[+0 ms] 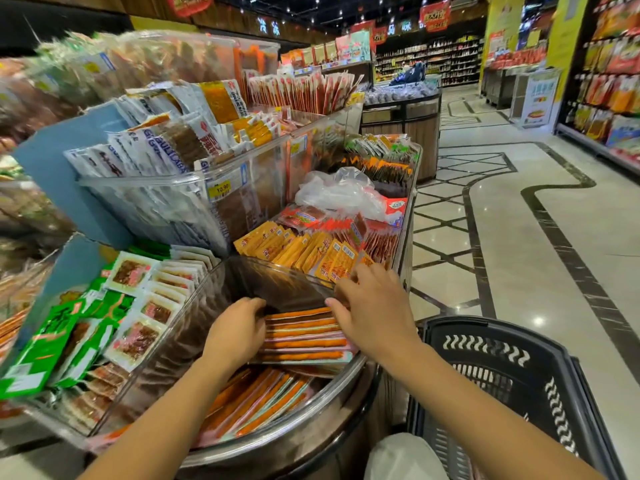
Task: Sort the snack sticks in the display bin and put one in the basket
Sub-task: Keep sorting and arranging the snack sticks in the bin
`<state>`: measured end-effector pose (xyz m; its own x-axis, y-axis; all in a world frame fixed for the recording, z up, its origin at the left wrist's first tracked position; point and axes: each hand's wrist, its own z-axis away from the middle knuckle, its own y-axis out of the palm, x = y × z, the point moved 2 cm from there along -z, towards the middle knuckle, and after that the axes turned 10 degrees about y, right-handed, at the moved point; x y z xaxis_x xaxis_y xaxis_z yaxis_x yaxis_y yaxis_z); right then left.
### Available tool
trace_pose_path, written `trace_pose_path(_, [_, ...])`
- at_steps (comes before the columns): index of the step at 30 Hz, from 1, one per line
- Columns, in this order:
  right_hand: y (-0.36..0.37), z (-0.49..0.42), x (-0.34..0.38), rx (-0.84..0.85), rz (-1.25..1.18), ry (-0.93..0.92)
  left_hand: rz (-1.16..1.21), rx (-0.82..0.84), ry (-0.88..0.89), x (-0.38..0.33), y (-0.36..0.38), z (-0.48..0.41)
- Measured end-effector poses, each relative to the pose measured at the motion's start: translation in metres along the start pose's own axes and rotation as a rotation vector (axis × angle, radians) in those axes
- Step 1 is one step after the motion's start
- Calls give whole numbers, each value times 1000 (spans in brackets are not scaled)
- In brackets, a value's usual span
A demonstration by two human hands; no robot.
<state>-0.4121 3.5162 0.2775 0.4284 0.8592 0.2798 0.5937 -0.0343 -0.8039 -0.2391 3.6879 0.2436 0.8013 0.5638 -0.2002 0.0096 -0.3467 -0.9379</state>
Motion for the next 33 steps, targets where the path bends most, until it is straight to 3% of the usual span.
trace_pose_path(5, [-9,-1,31,35,-103,-114,-11,-229,152,2,-49,11])
trace_pose_path(9, [-1,1,68,194,-187,-207,-143,-331,217,31,-81,32])
trace_pose_path(16, [35,11,139,739,-240,-372,-165,-263,192,79,-77,60])
trace_pose_path(22, [67,29,169,987,-190,-484,-118,-254,173,82,-75,61])
trace_pose_path(28, [77,32,168,1048,-203,-524,-92,-279,167,80,-74,61])
trace_pose_path(33, [77,31,170,981,-204,-560,-67,-294,163,80,-72,60])
